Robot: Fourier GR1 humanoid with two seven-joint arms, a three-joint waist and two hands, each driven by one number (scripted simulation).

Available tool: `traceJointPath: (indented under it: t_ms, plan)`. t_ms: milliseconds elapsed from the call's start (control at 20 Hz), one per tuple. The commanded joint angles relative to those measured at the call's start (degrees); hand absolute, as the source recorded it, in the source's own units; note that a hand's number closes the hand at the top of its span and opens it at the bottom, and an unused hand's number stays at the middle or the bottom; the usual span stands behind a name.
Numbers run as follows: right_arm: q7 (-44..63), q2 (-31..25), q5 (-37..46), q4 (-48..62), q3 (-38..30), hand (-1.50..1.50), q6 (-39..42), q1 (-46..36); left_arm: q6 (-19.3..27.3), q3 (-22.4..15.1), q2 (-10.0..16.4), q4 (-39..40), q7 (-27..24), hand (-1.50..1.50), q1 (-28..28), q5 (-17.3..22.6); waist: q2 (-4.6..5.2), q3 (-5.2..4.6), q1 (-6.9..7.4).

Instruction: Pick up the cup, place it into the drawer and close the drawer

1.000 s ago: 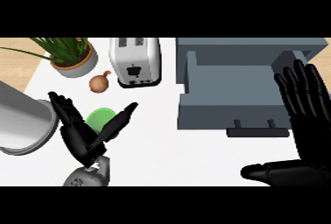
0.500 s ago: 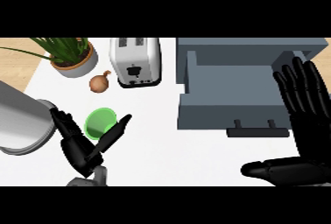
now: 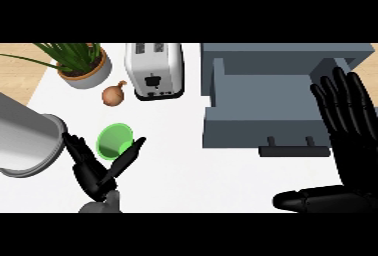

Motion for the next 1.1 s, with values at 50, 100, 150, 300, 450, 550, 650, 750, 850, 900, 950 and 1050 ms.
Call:
traceJointPath:
  t_ms: [50, 100, 150, 300, 450, 550, 650, 750, 850, 900, 950, 1050]
  plan:
    - [-2.3, -0.6, -1.5, 1.7, -1.3, -1.5, 2.1, 0.0, -1.9, 0.6, 0.0, 7.8, -9.7, -1.5, -1.9, 8.7, 0.0, 0.02, 0.0]
    - [-1.8, 0.8, -0.4, 2.3, -0.2, -1.5, 0.5, 0.7, -0.2, -0.1, 0.0, 1.8, -5.2, -1.5, 0.5, 4.6, -0.04, 0.03, 0.12]
    - [-1.1, -0.4, -1.1, 2.2, -1.1, -1.5, 1.5, -0.5, -3.9, 0.5, 0.0, 9.4, -13.0, -1.5, -1.1, 10.3, 0.0, 0.01, 0.01]
    - [1.0, -0.5, -1.1, -2.1, 0.3, -1.5, 2.0, 2.4, -6.0, 3.4, 0.0, 15.3, -17.3, -1.5, -3.4, 14.1, 0.01, 0.0, -0.14]
    - [2.3, -3.2, -6.6, -2.9, -4.8, -1.5, 4.6, 2.6, -6.6, 2.5, 0.0, 15.9, -17.9, -1.5, -3.7, 15.8, -0.01, 0.01, -0.21]
    - [2.5, -1.4, -2.0, 2.3, -2.5, -1.5, 1.0, -4.4, -5.0, -1.1, 0.0, 11.5, -17.7, -1.5, 0.5, 14.9, -0.03, 0.03, 0.18]
    - [0.4, -1.8, -4.1, -0.3, -3.6, -1.5, 3.5, 0.9, -9.6, 5.6, 0.0, 21.1, -19.5, -1.5, -5.8, 16.0, 0.0, 0.02, -0.1]
    - [2.6, -0.4, -1.9, -0.6, -1.5, -1.5, 0.8, -1.8, -10.8, 3.7, 0.0, 21.3, -20.9, -1.5, -3.8, 17.3, -0.01, 0.02, -0.01]
    - [4.7, -1.3, -3.2, -0.5, -2.9, -1.5, 0.7, -4.0, -5.4, 1.0, 0.0, 19.2, -21.6, -1.5, -5.3, 18.5, -0.02, 0.02, 0.0]
    - [-2.7, -2.3, -5.5, -0.1, -5.1, -1.5, 5.5, 3.0, -12.3, 4.7, 0.0, 20.3, -20.8, -1.5, -2.4, 15.5, -0.02, 0.04, -0.04]
    - [0.9, -1.8, -3.3, 0.2, -3.7, -1.5, 3.0, -0.3, -7.9, -1.4, 0.0, 19.4, -24.8, -1.5, -2.4, 21.5, -0.02, 0.02, -0.01]
    - [0.6, 1.3, -0.4, -0.3, 0.5, -1.5, 0.7, 0.1, -13.2, 4.6, 0.0, 29.6, -25.2, -1.5, -10.2, 20.1, 0.04, 0.0, -0.2]
